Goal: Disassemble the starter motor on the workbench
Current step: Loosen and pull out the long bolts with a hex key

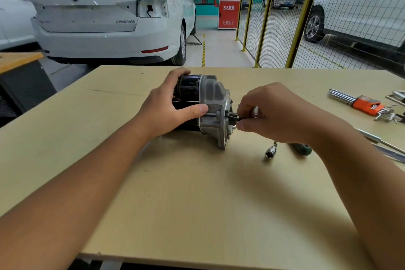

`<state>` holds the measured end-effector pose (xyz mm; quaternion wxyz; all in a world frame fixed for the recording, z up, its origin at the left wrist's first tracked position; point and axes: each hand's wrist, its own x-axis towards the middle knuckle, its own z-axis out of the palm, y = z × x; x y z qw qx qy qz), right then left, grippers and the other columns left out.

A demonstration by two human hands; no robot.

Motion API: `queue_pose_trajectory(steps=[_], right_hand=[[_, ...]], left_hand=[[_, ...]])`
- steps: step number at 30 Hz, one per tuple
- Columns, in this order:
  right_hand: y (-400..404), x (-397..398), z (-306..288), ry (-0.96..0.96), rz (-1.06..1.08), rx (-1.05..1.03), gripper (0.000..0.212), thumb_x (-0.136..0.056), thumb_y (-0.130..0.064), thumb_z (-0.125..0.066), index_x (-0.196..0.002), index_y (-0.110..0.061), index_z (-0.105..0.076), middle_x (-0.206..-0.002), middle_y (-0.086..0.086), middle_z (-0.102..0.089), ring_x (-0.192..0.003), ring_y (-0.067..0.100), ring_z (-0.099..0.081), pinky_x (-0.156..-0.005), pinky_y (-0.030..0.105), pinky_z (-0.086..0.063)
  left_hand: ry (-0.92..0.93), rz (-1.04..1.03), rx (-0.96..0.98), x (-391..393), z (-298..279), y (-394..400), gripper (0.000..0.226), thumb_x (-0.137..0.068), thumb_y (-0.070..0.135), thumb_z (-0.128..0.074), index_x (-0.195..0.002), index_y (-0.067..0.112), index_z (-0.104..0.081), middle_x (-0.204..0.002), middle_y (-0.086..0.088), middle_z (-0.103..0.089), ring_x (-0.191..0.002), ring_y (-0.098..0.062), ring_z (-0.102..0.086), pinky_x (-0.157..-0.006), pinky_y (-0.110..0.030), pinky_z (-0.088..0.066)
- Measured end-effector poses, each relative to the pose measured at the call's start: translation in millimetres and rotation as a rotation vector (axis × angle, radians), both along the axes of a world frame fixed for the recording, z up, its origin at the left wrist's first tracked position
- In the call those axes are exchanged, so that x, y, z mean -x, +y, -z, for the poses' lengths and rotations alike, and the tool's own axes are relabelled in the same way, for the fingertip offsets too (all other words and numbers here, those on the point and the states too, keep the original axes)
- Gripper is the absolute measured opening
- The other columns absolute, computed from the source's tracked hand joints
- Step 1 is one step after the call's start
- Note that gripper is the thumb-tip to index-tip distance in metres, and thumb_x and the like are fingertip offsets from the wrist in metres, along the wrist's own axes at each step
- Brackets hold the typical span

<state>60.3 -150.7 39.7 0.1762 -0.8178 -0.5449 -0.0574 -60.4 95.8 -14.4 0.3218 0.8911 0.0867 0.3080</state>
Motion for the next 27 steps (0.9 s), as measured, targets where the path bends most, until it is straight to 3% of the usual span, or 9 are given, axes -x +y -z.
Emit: queue_pose_trajectory(steps=[5, 12, 15, 21, 27], right_hand=[[1, 0, 2, -0.005, 0.019, -0.007, 0.013, -0.085, -0.036, -0.079, -0.085, -0.027, -0.069, -0.076, -0.012, -0.064, -0.066, 0.004, -0.056, -0.060, 0.028, -0.050], [0, -1, -2, 0.005, -0.036, -0.010, 0.015, -0.095, -0.023, -0.063, -0.091, -0.016, -0.076, -0.080, -0.004, -0.070, -0.075, 0.013, -0.061, -0.070, 0.031, -0.050], [1, -2, -1, -0.029, -0.018, 0.006, 0.014, -0.096, -0.022, -0.062, -0.094, -0.019, -0.076, -0.083, -0.007, -0.069, -0.077, 0.008, -0.059, -0.069, 0.027, -0.048], [1, -1, 0, -0.075, 0.001, -0.010, 0.008, -0.094, -0.031, -0.067, -0.091, -0.026, -0.073, -0.080, -0.013, -0.065, -0.075, 0.004, -0.056, -0.070, 0.034, -0.051], [4, 3, 1, -0.102, 0.091, -0.031, 0.016, -0.085, -0.037, -0.078, -0.086, -0.026, -0.067, -0.080, -0.008, -0.066, -0.076, 0.017, -0.059, -0.070, 0.041, -0.055]], left_hand=[[0.007, -0.004, 0.000, 0, -1, -1, 0.084, -0.064, 0.080, -0.075, -0.137, 0.055, -0.040, -0.118, 0.026, -0.063, -0.107, -0.001, -0.064, -0.097, -0.036, -0.054], [0.011, -0.014, 0.006, 1, -2, -2, 0.085, -0.063, 0.081, -0.075, -0.137, 0.056, -0.040, -0.117, 0.028, -0.063, -0.107, 0.001, -0.063, -0.098, -0.037, -0.053], [0.014, -0.020, 0.008, 2, -3, -4, 0.085, -0.063, 0.080, -0.075, -0.137, 0.056, -0.040, -0.118, 0.028, -0.063, -0.108, 0.000, -0.064, -0.100, -0.038, -0.053], [0.038, -0.071, -0.013, 4, -6, -8, 0.089, -0.059, 0.082, -0.073, -0.137, 0.054, -0.040, -0.117, 0.022, -0.065, -0.106, -0.012, -0.066, -0.098, -0.045, -0.054], [0.065, -0.143, -0.065, 5, -8, -15, 0.097, -0.054, 0.090, -0.067, -0.138, 0.052, -0.038, -0.118, 0.017, -0.065, -0.106, -0.020, -0.066, -0.099, -0.051, -0.052]])
